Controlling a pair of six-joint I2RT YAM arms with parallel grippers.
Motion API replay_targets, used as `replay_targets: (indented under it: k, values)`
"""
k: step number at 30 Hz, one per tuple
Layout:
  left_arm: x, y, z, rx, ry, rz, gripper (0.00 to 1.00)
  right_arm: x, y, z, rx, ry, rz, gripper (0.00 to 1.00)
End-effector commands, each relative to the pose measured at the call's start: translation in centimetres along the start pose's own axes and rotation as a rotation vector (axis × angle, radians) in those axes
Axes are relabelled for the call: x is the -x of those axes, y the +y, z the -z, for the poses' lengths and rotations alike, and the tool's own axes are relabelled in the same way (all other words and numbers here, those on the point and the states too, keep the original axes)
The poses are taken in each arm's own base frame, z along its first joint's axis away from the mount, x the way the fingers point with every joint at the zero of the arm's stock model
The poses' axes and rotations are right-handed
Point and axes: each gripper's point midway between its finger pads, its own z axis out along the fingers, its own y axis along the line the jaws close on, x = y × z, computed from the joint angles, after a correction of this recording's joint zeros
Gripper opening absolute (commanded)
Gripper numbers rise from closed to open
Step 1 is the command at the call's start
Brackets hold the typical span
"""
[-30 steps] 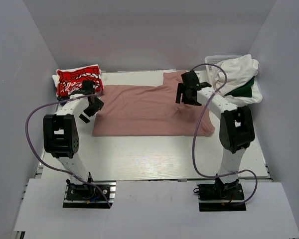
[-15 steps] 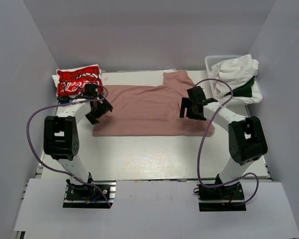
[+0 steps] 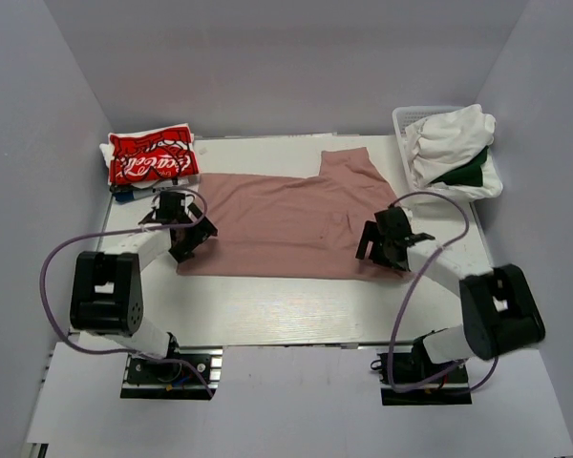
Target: Fold and stack the t-shirts
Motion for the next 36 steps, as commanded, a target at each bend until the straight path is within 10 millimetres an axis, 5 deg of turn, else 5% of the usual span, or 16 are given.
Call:
replay_targets:
  k: [1,2,7,9,12,20,21,25,28,30,32,33,36]
  values:
    - [-8.1,8.3,1.9,0.268,0.21,0.048,1.0,-7.4,-1.1,2.0,0.049,0.183,-0.077,0.9]
    - [-7.6,8.7,3.0,0.281,0.162,0.056,1.0,-8.9,-1.3,2.4,0.056,0.204,-0.057,0.9]
    - [-9.3,10.4,6.9,0.312,0.152,0.117,1.0,-9.9,-0.6,6.3,0.134,0.199,-0.043,0.9]
    - [-8.7,9.3,8.1,0.244,0.112,0.124,1.0,-10.5,0.1,7.5,0.18,0.219,-0.015,0.9]
    - [-6.5,7.6,9.3,0.175,0.026,0.138,1.0,-8.6,1.9,8.9,0.268,0.15,0.032,0.9]
    - [4.3,2.1,8.8,0.159,-0.188,0.121,1.0,3.2,5.4,10.1,0.276,-0.207,0.111,0.9]
    - [4.8,2.0,8.3,0.173,-0.181,0.129,1.0,5.6,6.1,11.1,0.276,-0.276,0.101,0.9]
    - [7.1,1.2,3.5,0.234,-0.139,0.104,1.0,11.1,6.8,9.7,0.174,-0.388,0.047,0.9]
    - [10.9,-0.1,2.8,0.272,-0.19,0.089,0.95,16.0,8.3,9.4,0.127,-0.434,0.061,0.9]
    - [11.2,0.3,0.8,0.321,-0.17,0.07,0.91,16.2,7.9,6.7,0.064,-0.383,0.076,0.9]
    - [12.7,-0.3,0.2,0.326,-0.193,0.055,0.86,18.9,8.1,6.8,0.067,-0.416,0.079,0.9]
    - [13.0,-0.3,-0.2,0.336,-0.197,0.054,0.86,18.5,8.3,4.8,0.053,-0.378,0.096,0.9]
    - [14.2,-0.6,-2.2,0.36,-0.21,0.052,0.77,21.0,9.4,3.5,0.085,-0.386,0.134,0.9]
